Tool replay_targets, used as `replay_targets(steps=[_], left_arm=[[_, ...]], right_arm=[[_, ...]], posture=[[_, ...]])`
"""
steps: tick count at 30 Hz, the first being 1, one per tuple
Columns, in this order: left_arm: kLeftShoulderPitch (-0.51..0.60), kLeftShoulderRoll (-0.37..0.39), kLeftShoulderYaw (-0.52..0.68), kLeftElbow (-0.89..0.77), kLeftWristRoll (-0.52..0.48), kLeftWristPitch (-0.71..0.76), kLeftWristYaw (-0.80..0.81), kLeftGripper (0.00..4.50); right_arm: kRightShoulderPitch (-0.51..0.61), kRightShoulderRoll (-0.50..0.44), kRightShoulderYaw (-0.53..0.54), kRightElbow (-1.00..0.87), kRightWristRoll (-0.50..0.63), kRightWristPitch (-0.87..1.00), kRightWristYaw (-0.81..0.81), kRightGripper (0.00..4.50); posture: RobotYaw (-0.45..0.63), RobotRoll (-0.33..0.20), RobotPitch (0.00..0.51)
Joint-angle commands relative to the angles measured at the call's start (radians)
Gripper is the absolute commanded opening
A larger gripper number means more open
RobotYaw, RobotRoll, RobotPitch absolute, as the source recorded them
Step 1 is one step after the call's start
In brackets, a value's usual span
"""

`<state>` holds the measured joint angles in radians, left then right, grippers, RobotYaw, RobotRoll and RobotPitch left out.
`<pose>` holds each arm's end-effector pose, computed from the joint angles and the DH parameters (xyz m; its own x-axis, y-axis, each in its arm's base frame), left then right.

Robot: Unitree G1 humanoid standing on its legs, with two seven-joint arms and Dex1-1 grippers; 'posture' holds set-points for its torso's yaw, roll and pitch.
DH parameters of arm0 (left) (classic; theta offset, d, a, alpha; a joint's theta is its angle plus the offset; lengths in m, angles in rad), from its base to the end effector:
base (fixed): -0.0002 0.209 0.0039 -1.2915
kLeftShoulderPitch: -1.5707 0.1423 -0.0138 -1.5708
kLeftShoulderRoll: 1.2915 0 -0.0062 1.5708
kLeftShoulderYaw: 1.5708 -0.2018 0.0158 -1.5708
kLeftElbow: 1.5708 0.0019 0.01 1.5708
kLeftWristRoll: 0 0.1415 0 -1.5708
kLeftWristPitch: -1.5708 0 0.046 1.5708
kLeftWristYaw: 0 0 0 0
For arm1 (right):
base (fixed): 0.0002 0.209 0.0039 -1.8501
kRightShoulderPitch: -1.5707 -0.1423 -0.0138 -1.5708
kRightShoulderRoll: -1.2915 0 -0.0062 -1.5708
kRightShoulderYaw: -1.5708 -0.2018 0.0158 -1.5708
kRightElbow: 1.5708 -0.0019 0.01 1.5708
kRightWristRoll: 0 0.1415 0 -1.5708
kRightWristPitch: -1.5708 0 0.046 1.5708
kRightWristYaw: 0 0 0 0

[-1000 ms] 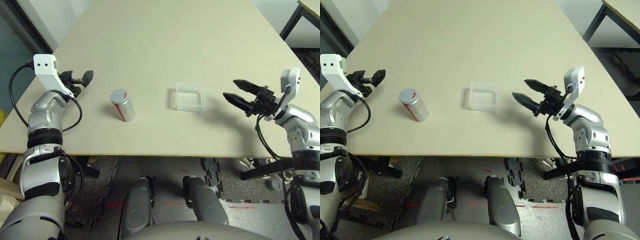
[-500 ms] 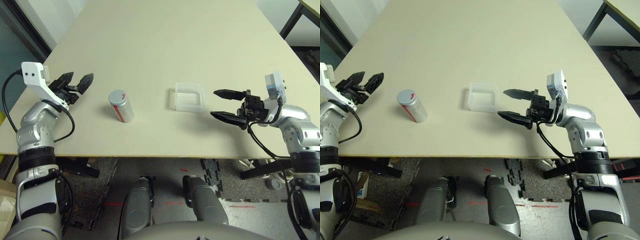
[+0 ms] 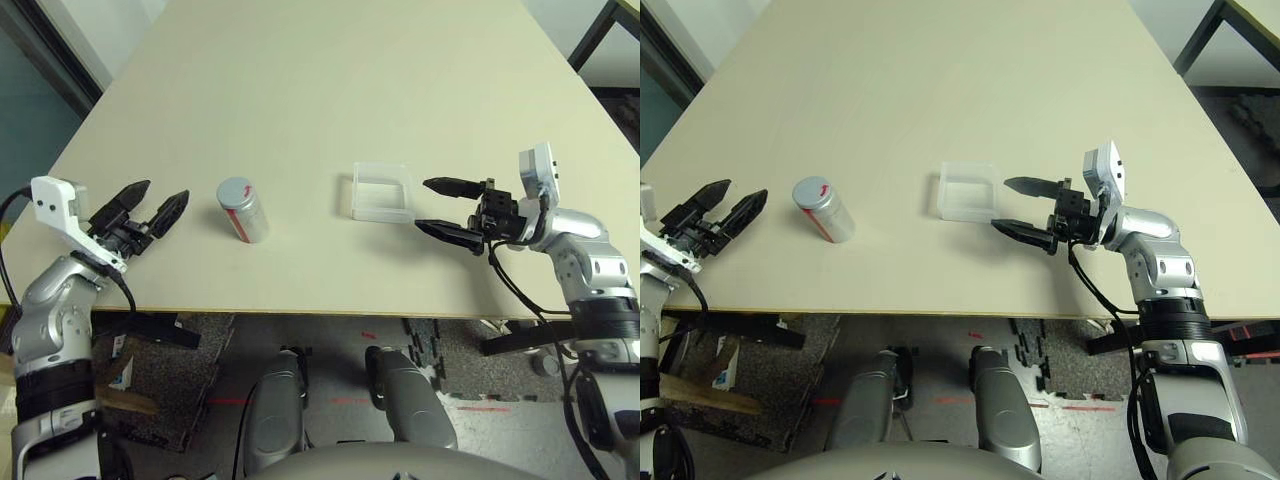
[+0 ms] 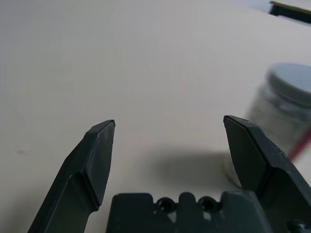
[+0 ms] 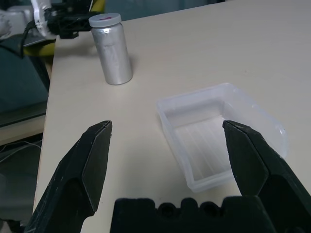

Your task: Pour the medicine from the bottle into the box.

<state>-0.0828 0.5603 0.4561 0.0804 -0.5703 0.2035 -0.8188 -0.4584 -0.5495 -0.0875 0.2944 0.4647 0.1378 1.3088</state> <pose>0.2022 0.3385 0.1001 0.9086 -0.4069 0.0946 0.4118 0.9104 -0.0393 0.2931 -0.2700 0.1226 0.3599 0.9330 0.0016 -0.9288 0.3584 -0.0941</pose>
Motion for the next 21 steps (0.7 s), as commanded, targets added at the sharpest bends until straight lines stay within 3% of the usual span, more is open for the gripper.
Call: replay_targets(steps=[1, 16, 21], left_arm=[[0.037, -0.013, -0.023, -0.047, -0.001, -0.023, -0.021, 4.48], [0.157, -0.059, -0.099, -0.191, 0.003, -0.042, -0.011, 4.48], [0.178, -0.121, -0.101, -0.229, 0.028, -0.074, 0.064, 4.48]], right_arm=[[-0.002, -0.007, 0.005, 0.013, -0.01, -0.014, 0.005, 4.5], [-0.011, -0.007, 0.007, 0.043, -0.029, -0.038, -0.002, 4.5], [-0.01, -0.006, 0.008, 0.05, -0.035, -0.046, -0.004, 4.5]], posture=[[-0.03, 0.0, 0.198], [-0.04, 0.0, 0.203], [-0.04, 0.0, 0.203]])
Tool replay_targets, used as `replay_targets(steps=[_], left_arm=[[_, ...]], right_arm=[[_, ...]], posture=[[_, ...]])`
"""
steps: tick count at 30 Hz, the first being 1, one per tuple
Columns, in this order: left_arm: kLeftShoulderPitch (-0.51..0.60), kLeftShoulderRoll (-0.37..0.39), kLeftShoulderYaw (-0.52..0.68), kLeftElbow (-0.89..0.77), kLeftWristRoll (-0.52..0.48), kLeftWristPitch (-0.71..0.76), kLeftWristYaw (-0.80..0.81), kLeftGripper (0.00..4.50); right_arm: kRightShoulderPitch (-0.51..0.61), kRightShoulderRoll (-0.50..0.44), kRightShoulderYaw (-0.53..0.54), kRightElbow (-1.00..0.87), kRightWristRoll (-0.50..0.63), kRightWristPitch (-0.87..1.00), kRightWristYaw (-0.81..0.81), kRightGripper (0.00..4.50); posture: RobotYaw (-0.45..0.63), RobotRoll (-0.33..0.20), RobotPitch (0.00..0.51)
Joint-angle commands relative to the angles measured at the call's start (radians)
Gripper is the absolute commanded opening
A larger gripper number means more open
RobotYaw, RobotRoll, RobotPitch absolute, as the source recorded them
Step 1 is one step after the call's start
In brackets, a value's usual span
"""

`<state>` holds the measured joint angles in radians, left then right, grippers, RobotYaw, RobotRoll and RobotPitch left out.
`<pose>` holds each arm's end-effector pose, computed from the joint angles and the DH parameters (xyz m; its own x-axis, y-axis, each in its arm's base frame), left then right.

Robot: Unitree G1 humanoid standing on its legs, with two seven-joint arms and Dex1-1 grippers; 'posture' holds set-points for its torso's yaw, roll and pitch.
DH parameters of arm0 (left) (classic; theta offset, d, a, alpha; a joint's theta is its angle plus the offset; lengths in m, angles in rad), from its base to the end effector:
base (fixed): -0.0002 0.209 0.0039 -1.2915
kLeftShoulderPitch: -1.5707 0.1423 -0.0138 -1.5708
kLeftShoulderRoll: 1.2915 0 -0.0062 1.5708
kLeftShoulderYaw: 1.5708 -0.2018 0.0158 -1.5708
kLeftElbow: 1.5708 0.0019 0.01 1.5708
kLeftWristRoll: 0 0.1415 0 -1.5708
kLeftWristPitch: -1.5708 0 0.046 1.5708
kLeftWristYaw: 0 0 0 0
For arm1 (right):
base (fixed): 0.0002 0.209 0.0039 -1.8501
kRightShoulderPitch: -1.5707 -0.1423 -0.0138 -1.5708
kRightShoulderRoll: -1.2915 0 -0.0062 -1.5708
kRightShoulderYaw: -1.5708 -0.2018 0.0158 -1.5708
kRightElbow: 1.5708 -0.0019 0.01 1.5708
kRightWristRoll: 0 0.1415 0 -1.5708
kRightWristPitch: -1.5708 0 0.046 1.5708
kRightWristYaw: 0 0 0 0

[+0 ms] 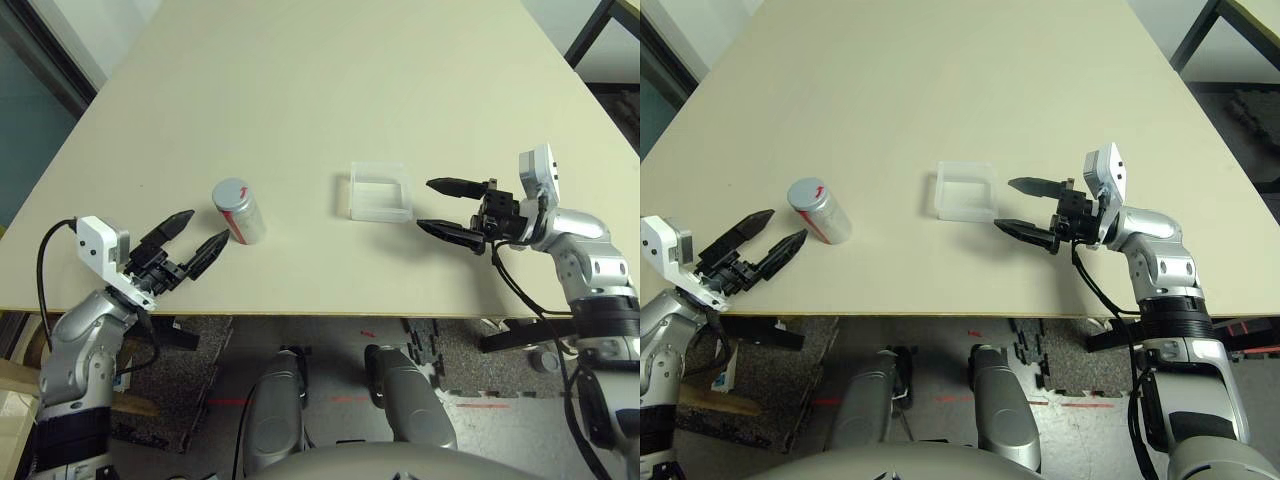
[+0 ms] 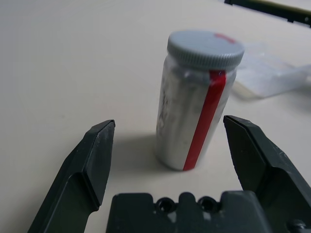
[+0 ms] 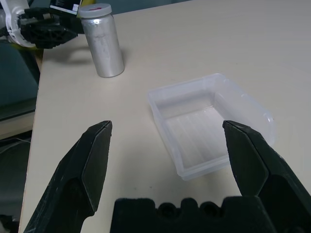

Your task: Pour the medicine from the bottle into the box.

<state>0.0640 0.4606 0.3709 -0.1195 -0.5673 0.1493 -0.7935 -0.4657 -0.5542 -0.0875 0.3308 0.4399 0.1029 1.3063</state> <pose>0.1814 0.3006 0.0836 0.8647 -0.4885 0.1167 0.4945 0.8687 -0.0273 0.2943 -0.2738 0.1210 0.3815 0.9242 -0.0186 -0.9194 0.3774 -0.1108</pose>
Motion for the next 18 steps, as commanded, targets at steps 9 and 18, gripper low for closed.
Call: replay_targets(steps=[9, 18], left_arm=[[0.04, -0.122, -0.081, -0.063, 0.13, -0.075, 0.193, 4.48], [0.029, -0.166, -0.142, -0.091, 0.153, -0.081, 0.252, 4.48]], right_arm=[[0.002, 0.001, 0.006, 0.015, -0.017, -0.02, -0.009, 4.5], [0.012, 0.001, 0.003, 0.008, -0.019, -0.025, -0.018, 4.5]], posture=[[-0.05, 0.0, 0.201], [-0.07, 0.0, 0.2]])
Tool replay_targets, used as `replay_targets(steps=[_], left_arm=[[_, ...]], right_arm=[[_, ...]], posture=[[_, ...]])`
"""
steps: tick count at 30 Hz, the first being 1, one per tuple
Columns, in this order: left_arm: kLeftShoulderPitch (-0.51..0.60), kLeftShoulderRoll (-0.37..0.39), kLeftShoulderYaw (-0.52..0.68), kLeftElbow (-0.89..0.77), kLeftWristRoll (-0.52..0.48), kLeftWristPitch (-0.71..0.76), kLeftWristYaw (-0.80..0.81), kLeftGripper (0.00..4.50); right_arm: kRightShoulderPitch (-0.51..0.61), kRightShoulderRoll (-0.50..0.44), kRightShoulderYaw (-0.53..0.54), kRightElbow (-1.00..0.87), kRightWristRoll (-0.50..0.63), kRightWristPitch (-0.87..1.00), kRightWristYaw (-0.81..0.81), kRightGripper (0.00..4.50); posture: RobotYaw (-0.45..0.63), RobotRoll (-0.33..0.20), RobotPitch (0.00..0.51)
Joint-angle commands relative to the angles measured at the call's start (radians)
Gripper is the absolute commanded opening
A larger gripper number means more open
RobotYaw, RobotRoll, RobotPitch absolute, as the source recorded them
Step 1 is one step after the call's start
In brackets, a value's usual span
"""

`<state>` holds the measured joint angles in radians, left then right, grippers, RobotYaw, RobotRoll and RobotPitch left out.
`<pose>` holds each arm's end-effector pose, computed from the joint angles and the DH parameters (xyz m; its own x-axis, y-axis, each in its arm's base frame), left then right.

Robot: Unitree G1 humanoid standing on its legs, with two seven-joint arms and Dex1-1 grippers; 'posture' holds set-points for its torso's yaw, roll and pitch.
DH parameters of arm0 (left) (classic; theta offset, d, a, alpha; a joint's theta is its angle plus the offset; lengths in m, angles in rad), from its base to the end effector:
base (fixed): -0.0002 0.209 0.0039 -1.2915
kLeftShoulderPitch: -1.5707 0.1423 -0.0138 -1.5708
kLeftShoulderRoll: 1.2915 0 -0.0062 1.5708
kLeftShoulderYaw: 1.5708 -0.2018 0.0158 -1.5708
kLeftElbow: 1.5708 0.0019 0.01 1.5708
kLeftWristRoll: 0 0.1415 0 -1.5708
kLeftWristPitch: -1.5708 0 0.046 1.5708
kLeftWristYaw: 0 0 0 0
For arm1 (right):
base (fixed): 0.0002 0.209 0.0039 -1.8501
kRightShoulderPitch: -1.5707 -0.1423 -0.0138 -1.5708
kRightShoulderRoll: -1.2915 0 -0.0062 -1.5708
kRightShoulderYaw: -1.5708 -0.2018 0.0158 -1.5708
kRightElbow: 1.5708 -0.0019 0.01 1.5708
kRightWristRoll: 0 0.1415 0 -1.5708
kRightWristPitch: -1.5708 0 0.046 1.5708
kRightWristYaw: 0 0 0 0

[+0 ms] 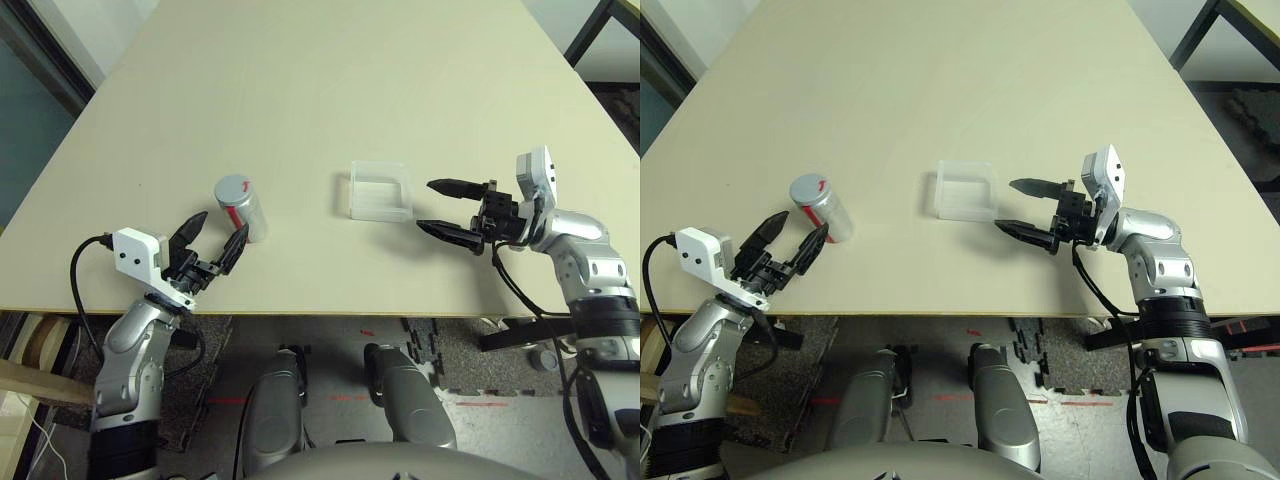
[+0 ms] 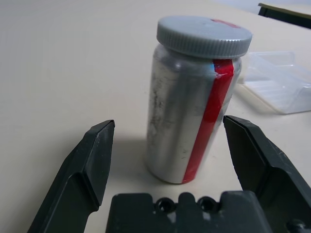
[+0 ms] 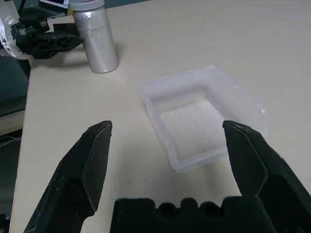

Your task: Pour the medicine from the bottle into the box.

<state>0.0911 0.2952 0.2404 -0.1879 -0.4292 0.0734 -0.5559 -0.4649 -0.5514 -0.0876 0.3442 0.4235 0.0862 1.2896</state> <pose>0.1820 0.2500 0.0626 0.9239 -0.3572 0.1372 0.3666 0.9290 -0.0500 0.2943 -0.2744 0.1189 0.4038 0.9144 -0.0278 -0.9097 0.3982 -0.1179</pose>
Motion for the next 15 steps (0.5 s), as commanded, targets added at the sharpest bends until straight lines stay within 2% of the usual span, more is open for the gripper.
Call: replay_targets(steps=[1, 8, 15], left_arm=[[0.0, -0.001, -0.015, -0.024, 0.014, -0.004, 0.018, 4.48], [-0.002, -0.018, -0.048, -0.031, 0.027, -0.017, 0.047, 4.48], [-0.019, -0.061, -0.071, -0.032, 0.087, -0.029, 0.148, 4.48]], right_arm=[[0.012, -0.002, 0.003, -0.006, -0.003, -0.009, -0.003, 4.5], [0.021, 0.002, 0.004, -0.012, -0.004, -0.011, -0.012, 4.5], [0.024, 0.009, 0.006, -0.019, -0.004, -0.012, -0.022, 4.5]], posture=[[-0.07, 0.0, 0.199], [-0.08, 0.0, 0.198], [-0.08, 0.0, 0.195]])
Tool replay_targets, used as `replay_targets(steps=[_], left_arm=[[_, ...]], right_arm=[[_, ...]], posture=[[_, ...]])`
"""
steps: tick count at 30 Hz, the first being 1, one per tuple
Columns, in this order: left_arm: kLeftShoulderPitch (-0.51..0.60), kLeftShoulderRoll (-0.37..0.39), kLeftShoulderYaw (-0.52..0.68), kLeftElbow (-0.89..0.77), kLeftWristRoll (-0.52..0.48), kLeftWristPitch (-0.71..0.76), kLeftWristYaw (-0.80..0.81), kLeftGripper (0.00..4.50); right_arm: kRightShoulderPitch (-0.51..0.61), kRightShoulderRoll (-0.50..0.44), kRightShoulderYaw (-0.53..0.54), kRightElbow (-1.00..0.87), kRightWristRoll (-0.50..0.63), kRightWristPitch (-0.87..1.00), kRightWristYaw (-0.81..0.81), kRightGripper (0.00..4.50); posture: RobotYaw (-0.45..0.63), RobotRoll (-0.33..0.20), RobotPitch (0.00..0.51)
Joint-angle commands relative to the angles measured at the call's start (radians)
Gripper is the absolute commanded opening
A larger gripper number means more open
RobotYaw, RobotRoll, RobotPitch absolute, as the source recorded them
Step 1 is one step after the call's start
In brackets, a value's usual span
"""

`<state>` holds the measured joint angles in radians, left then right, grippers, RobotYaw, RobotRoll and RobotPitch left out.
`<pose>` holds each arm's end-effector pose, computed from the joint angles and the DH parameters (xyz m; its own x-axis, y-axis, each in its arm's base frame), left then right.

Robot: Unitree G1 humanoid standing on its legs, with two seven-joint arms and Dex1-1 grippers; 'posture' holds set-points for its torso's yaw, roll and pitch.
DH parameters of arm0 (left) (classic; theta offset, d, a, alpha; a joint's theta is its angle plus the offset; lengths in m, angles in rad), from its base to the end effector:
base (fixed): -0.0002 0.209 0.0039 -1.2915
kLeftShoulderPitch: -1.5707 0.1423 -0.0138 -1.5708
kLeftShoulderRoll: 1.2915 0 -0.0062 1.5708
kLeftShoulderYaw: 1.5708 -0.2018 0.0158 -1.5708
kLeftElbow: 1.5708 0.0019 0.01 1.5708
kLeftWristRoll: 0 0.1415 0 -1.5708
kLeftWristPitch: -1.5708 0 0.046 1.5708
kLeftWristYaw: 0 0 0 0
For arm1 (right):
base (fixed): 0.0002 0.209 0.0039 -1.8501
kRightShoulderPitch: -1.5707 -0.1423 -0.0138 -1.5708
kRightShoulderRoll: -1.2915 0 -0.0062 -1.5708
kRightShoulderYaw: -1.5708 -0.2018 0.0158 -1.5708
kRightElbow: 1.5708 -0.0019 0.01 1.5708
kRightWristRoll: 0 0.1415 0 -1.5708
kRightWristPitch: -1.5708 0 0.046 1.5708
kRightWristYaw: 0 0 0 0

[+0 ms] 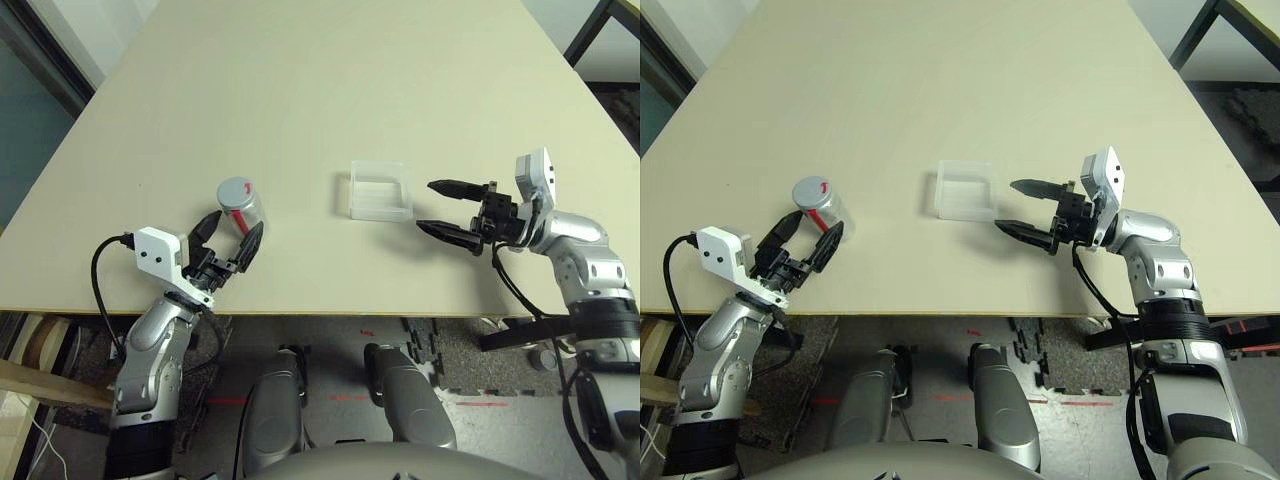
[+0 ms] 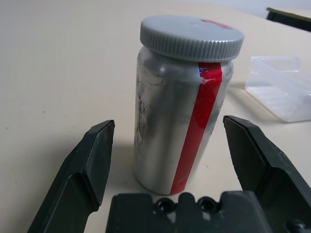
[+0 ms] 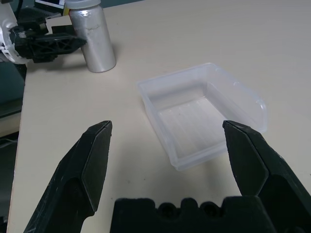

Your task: Pour the medicine from the bottle into the box.

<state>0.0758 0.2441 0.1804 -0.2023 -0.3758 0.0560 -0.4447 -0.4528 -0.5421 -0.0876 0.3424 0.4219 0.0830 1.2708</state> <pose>0.1873 0.2292 0.0605 0.9418 -0.3006 0.1509 0.3119 0.9484 -0.0572 0.2927 -0.2731 0.1145 0.4194 0.9075 -0.0236 -0.9034 0.4148 -0.1085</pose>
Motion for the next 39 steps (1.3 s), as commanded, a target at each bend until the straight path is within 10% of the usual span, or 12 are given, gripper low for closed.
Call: replay_targets(steps=[1, 39], left_arm=[[-0.01, -0.016, -0.017, -0.012, 0.048, -0.016, 0.05, 4.48], [-0.206, -0.09, -0.082, 0.188, 0.191, -0.075, 0.203, 4.48]], right_arm=[[0.012, 0.0, 0.006, -0.017, -0.003, -0.01, -0.004, 4.5], [0.033, 0.009, 0.01, -0.042, -0.003, -0.01, -0.019, 4.5]], posture=[[-0.08, 0.0, 0.195], [-0.11, 0.0, 0.194]])
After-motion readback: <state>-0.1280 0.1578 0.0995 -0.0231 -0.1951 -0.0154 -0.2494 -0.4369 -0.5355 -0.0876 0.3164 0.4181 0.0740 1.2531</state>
